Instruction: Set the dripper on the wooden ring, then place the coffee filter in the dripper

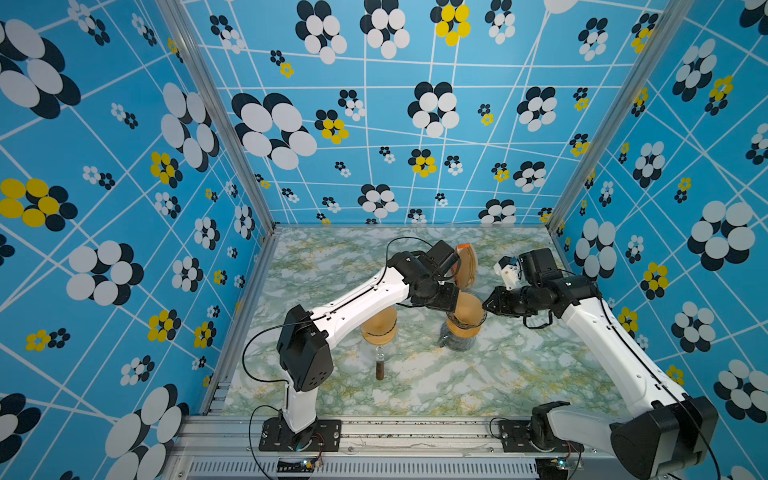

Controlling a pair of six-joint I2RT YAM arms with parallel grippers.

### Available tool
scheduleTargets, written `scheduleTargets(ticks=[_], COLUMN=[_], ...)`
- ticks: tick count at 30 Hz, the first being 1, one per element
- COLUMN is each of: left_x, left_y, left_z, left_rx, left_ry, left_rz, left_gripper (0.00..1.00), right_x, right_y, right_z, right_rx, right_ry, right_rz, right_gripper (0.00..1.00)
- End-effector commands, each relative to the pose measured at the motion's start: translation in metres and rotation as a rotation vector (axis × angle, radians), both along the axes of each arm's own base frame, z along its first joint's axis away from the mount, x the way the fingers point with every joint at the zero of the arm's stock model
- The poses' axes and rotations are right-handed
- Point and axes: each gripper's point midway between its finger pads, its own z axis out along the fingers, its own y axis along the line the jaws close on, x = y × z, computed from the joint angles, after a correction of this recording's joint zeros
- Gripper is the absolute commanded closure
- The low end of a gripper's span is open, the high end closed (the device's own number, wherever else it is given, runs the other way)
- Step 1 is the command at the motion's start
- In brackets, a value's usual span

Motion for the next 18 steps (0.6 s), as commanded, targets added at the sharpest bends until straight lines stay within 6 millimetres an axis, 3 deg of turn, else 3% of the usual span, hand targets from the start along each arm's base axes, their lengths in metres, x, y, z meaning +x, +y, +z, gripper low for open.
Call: scheduleTargets(ticks=[1,18], left_x=[0.003,0.000], left_y=[0.009,0.009], left_z=[-0.020,-0.032], left_rx=[0.056,0.070], left_ry=[0.028,0.054], left_rz=[0.025,0.024], left_gripper=[0.28,0.28], right_x=[-0.002,-0.001], right_y=[-0.007,-0.003], right_z=[0.007,0.000], right_rx=[-0.013,0.009], right_ry=[-0.011,0.012], right_rz=[-0.018,-0.008], right_gripper=[0.79,0.86])
